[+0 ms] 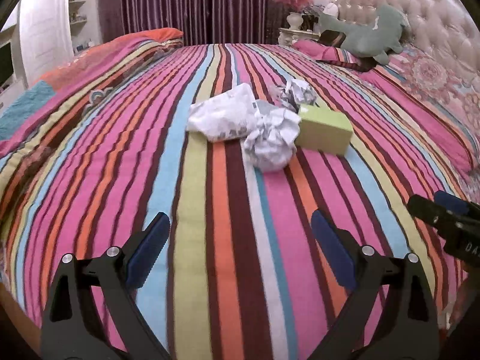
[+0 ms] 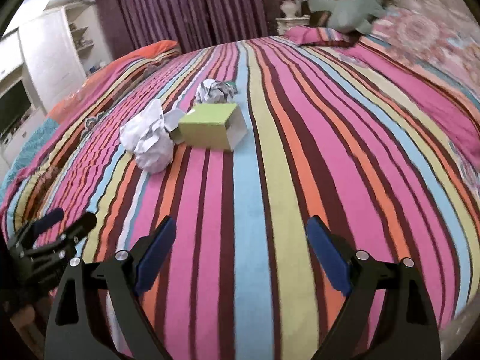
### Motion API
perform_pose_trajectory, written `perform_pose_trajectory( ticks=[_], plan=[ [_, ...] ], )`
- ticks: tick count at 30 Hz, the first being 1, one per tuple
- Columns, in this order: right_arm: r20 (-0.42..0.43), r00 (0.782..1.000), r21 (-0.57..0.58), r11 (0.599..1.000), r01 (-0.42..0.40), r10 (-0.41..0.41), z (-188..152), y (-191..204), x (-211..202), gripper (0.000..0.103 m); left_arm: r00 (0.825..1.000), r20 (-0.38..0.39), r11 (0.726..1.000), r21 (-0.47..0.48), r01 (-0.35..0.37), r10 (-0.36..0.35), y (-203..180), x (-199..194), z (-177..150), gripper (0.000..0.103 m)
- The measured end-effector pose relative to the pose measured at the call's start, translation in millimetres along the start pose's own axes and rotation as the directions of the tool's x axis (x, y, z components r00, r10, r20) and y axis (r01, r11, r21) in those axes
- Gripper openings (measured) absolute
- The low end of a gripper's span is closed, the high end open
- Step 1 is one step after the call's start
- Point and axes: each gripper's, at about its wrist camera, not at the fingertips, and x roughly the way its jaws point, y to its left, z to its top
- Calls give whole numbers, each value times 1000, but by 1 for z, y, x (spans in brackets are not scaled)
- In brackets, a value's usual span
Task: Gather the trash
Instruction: 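Grasp the crumpled white paper ball with left tool while right tool grasps the light-green tissue box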
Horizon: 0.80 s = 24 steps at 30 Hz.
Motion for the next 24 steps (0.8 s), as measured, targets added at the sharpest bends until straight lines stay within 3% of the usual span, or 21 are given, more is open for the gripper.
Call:
perform_pose_trajectory(
  ticks=[11,17,24],
  plan=[
    [-59,996,-196,978,-71,61,60,-12,67,85,999,-45,1000,9,28,-27,-12,68,46,92],
    [-122,989,-342,933,-117,80,81,-8,98,85,998,-56,999,17,40,-39,-12,87,56,92],
    [-168,980,-422,890,-172,110,94,0,122,85,996,-74,998,19,56,-54,-17,105,63,92]
  ],
)
